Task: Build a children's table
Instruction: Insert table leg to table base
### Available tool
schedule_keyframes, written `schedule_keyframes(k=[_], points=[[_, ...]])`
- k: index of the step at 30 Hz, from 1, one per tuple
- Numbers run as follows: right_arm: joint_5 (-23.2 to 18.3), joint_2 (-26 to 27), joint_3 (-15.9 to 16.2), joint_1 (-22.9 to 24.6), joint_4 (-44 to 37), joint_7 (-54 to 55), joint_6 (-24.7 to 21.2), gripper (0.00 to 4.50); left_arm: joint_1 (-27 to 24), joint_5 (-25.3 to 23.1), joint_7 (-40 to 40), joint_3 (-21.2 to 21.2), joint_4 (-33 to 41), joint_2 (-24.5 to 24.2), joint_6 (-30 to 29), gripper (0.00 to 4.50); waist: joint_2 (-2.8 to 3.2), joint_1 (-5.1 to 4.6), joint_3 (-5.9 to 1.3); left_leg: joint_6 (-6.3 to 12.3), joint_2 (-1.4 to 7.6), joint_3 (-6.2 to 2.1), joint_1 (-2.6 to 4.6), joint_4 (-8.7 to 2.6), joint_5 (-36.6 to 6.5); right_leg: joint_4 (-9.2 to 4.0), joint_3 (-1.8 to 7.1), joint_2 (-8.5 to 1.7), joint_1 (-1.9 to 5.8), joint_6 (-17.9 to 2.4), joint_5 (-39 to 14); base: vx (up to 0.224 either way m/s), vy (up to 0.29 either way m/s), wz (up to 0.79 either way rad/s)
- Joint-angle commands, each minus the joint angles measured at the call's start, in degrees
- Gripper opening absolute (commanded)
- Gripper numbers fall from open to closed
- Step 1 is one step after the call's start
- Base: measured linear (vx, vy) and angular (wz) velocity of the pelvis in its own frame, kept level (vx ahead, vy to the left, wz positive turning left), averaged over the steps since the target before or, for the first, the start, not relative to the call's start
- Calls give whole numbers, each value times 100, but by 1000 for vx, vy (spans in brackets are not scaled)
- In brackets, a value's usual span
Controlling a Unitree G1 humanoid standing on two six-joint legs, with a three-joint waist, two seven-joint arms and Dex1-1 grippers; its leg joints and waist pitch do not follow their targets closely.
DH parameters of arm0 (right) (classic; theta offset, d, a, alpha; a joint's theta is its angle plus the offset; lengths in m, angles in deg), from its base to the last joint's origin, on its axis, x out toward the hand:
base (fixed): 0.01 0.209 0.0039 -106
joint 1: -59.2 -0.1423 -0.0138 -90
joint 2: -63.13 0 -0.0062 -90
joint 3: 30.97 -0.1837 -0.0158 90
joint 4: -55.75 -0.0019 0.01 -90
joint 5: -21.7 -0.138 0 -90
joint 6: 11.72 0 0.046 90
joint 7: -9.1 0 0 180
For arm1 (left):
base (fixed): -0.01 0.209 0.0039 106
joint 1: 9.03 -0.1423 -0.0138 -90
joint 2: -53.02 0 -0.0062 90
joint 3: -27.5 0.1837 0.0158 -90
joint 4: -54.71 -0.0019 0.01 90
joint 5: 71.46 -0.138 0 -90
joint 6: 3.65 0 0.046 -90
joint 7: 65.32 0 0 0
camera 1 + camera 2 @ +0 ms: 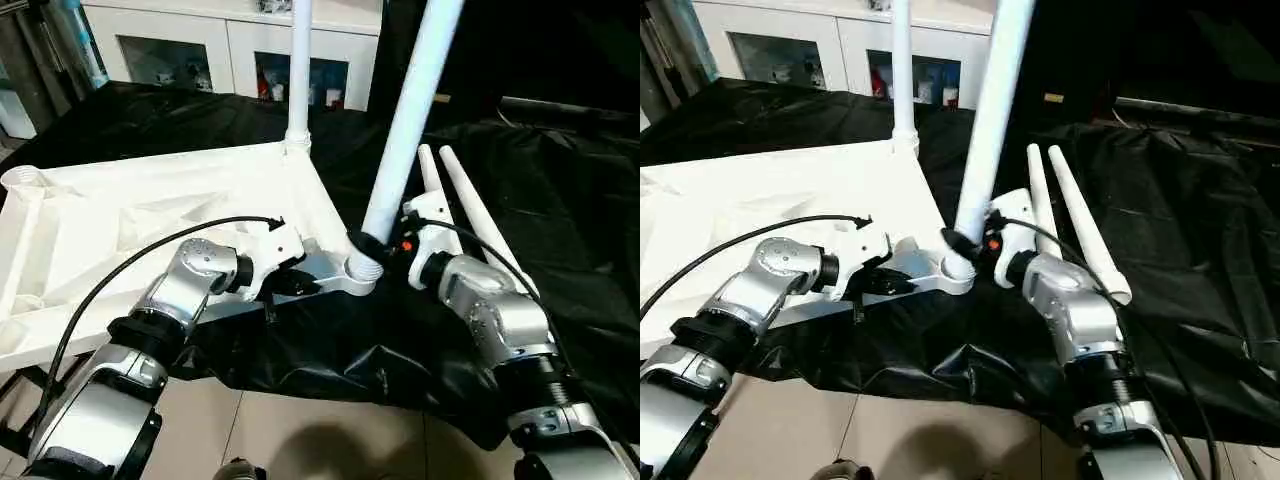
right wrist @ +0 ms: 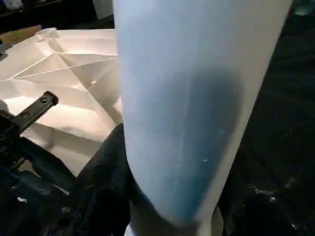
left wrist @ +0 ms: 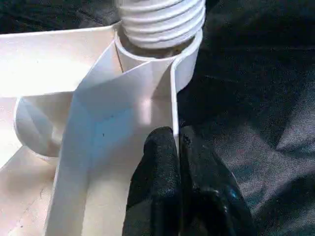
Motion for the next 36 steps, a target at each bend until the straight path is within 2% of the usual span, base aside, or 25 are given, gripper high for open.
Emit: schedule_keyframes(k=[1,5,6,16,17,18,19,21,22,25,27,29,30,31,32,34,35,36], points=[[69,-35,48,-104,152,-49,100,190,-42,-78,8,-3,-110,-29,33,0,-2,-15,-423,-197,231,-136,201,-416,-1656,-508,243,-486,167,-1070,-1794,0,0,0],[113,-2,74,-209,416,-122,161,190,-78,-53,-24,-30,-56,-37,56,0,-45,-15,-422,-174,232,-132,192,-415,-1632,-509,246,-491,177,-1046,-1823,0,0,0],[126,9,79,-240,486,-133,184,190,-90,-47,-33,-34,-35,-39,54,0,-29,-17,-416,-167,233,-135,192,-417,-1623,-513,245,-495,170,-1042,-1869,0,0,0],[141,62,6,-367,1005,-185,375,190,-137,-37,-22,-46,34,-28,56,0,-32,-39,-410,-205,237,-140,208,-426,-1751,-523,247,-492,155,-1027,-2010,0,0,0],[117,76,-41,-355,1071,-188,415,190,-134,-37,2,-57,31,-20,66,0,-2,-32,-407,-209,236,-144,208,-429,-1776,-528,250,-495,156,-1029,-2029,0,0,0],[78,90,-118,-328,1160,-187,465,190,-122,-41,35,-69,21,-9,75,0,-13,-39,-407,-213,236,-142,202,-431,-1789,-532,252,-495,157,-1026,-2028,0,0,0],[47,100,-178,-288,1219,-186,507,190,-118,-43,54,-77,19,-8,85,0,9,-36,-409,-226,238,-150,207,-430,-1835,-533,252,-507,156,-1034,-2061,0,0,0],[-7,113,-264,-221,1281,-212,557,190,-107,-47,85,-90,7,-6,100,0,-6,-38,-406,-224,240,-148,216,-429,-1891,-543,250,-499,150,-1039,-2092,0,0,0],[-29,123,-300,-184,1291,-209,570,190,-104,-47,95,-96,2,-7,108,0,20,-31,-405,-231,241,-155,221,-437,-1907,-542,248,-494,148,-1038,-2099,0,0,0],[-102,138,-395,-85,1349,-223,641,190,-82,-55,136,-107,-24,-1,132,0,2,-33,-408,-230,242,-152,215,-443,-1927,-540,248,-492,153,-1057,-2042,0,0,0],[-177,164,-497,47,1409,-229,776,190,-69,-52,158,-121,-42,2,147,0,52,-28,-412,-247,241,-155,218,-443,-1947,-538,251,-490,154,-1080,-1976,0,0,0],[-279,212,-635,185,1480,-264,946,190,-53,-58,178,-127,-65,6,171,0,30,-24,-416,-226,243,-151,220,-443,-1981,-544,250,-498,158,-1108,-1944,0,0,0],[-301,222,-660,206,1490,-264,971,190,-48,-60,185,-128,-75,9,177,0,87,-19,-414,-237,241,-164,223,-446,-1995,-535,247,-494,158,-1121,-1936,0,0,0],[-345,239,-708,246,1510,-264,1020,190,-38,-63,197,-131,-93,14,188,0,58,-31,-415,-233,244,-154,224,-453,-2029,-546,245,-483,156,-1136,-1912,0,0,0],[-376,255,-747,278,1523,-260,1065,189,-30,-67,211,-133,-108,18,201,0,59,-26,-412,-227,242,-155,226,-450,-2046,-549,246,-492,157,-1153,-1934,0,0,0],[-433,296,-837,373,1548,-261,1196,189,-4,-74,246,-147,-146,28,230,0,91,-27,-409,-237,246,-158,237,-457,-2122,-566,246,-492,146,-1147,-1980,0,0,0],[-445,308,-865,415,1560,-258,1256,189,4,-77,254,-152,-158,32,236,0,79,-20,-417,-234,245,-163,232,-462,-2113,-559,240,-491,161,-1146,-1967,0,0,0],[-452,315,-884,448,1576,-253,1304,189,11,-82,262,-154,-167,35,244,0,106,-21,-414,-237,241,-167,225,-463,-2117,-554,241,-489,158,-1147,-1967,0,0,0]])
